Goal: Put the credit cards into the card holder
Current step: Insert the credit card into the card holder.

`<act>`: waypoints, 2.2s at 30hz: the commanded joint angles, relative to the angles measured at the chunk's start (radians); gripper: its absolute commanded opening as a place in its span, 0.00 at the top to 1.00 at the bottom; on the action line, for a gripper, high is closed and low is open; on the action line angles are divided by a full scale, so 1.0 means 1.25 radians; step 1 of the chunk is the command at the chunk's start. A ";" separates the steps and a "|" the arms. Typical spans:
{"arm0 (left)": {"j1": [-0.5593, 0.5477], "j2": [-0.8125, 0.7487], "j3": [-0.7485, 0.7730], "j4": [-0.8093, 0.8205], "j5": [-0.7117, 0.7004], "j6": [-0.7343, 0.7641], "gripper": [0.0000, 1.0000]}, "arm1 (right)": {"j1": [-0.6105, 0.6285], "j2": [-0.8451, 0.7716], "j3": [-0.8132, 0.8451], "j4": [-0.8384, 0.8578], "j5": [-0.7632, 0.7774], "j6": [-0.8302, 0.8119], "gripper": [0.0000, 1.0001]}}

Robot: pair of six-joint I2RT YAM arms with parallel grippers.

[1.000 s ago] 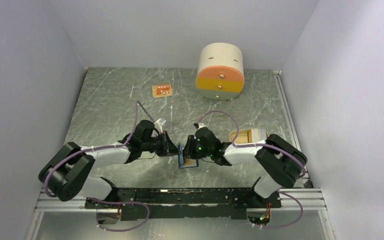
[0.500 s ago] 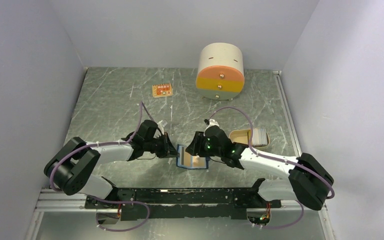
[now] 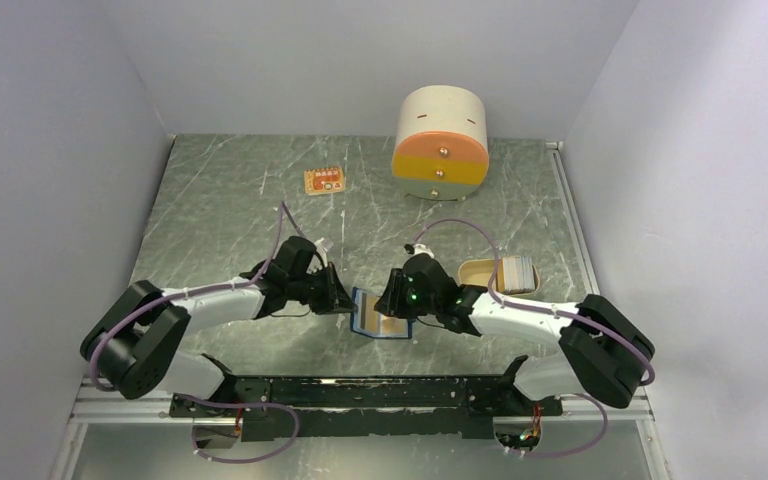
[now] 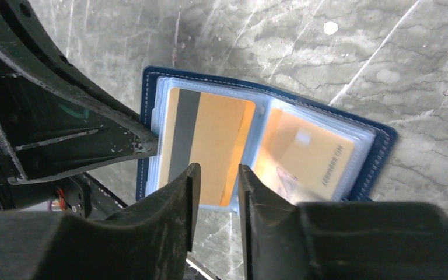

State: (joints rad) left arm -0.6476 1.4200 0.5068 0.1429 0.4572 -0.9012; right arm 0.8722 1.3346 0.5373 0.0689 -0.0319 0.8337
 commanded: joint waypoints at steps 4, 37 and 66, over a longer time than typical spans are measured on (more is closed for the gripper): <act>-0.007 -0.088 0.073 -0.191 -0.078 0.022 0.91 | -0.003 -0.021 -0.003 -0.017 0.053 -0.028 0.71; -0.050 0.134 0.106 -0.007 0.000 0.028 0.91 | -0.003 0.077 -0.008 0.015 0.077 -0.045 0.61; -0.047 -0.004 0.099 -0.142 -0.091 0.048 0.90 | -0.057 -0.142 0.173 -0.360 0.301 -0.162 0.40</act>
State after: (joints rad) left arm -0.7040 1.4494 0.6384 0.0601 0.4179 -0.8791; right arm 0.8333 1.1595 0.6773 -0.2802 0.2680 0.7109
